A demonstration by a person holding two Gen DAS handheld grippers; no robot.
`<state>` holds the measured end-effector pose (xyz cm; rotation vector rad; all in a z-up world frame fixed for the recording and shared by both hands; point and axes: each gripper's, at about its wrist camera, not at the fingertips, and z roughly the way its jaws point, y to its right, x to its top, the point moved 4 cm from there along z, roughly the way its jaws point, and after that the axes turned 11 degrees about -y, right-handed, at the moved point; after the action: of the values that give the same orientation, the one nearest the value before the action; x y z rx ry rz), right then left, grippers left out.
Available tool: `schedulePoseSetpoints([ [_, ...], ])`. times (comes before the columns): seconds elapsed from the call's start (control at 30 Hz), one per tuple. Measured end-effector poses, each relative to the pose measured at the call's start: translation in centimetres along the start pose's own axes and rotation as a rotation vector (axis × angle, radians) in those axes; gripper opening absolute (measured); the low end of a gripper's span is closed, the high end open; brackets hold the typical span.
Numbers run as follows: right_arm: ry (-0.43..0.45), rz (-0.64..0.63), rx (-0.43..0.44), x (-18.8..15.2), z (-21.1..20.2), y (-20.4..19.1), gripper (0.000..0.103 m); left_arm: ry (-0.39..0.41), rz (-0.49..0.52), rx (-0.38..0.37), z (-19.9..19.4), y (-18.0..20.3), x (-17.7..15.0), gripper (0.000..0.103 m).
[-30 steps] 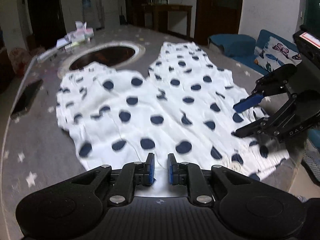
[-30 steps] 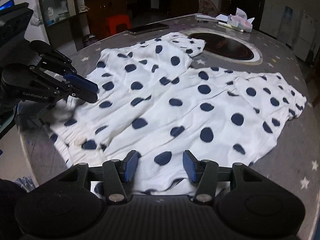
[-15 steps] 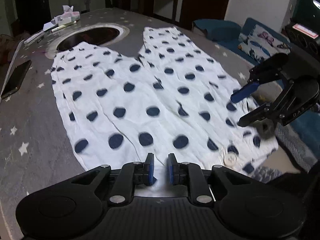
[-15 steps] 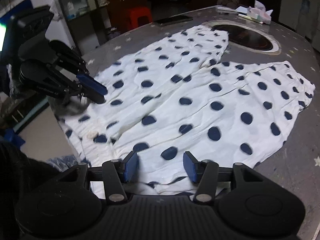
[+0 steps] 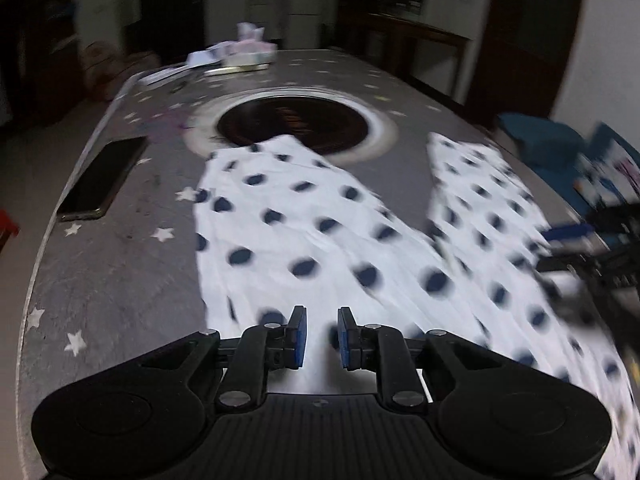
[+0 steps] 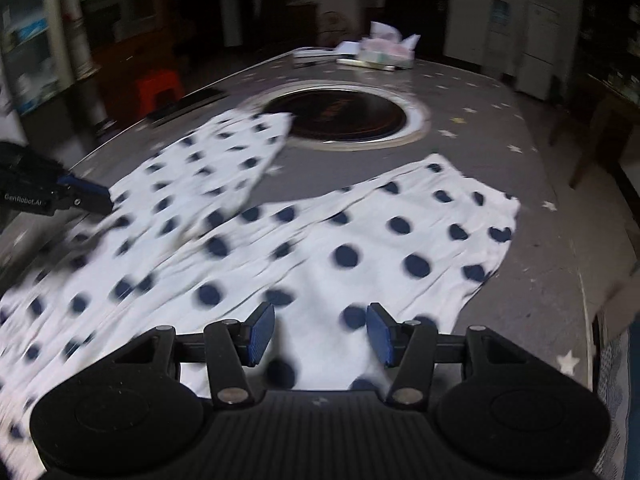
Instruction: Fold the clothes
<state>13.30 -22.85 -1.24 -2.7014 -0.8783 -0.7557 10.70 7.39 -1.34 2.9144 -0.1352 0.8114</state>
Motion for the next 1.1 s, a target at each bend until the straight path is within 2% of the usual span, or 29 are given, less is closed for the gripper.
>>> schedulePoseSetpoints([
  [0.13,0.002,0.013,-0.05,0.8,1.8,1.4,0.052,0.012,-0.033,0.024,2.1,-0.8,1.9,0.018],
  [0.23,0.007,0.021,-0.052,0.8,2.3,2.0,0.053,-0.001,-0.05,0.048,3.6,-1.4,2.6,0.018],
  [0.47,-0.014,0.08,-0.092,0.7,1.9,4.6,0.056,0.009,-0.097,0.123,4.1,-4.3,3.4,0.017],
  [0.57,-0.011,0.081,-0.098,1.2,1.6,5.3,0.055,0.018,-0.124,0.124,4.1,-5.0,4.3,0.018],
  [0.83,0.025,0.07,-0.062,6.1,3.8,5.4,0.055,0.064,-0.108,0.069,6.1,-3.5,9.1,0.018],
  [0.97,0.02,0.087,-0.064,8.0,5.6,6.2,0.055,0.063,-0.124,0.068,8.0,-3.7,11.1,0.018],
  [1.1,0.014,0.101,-0.069,8.8,6.9,7.2,0.055,0.061,-0.145,0.097,9.5,-4.6,11.9,0.018],
])
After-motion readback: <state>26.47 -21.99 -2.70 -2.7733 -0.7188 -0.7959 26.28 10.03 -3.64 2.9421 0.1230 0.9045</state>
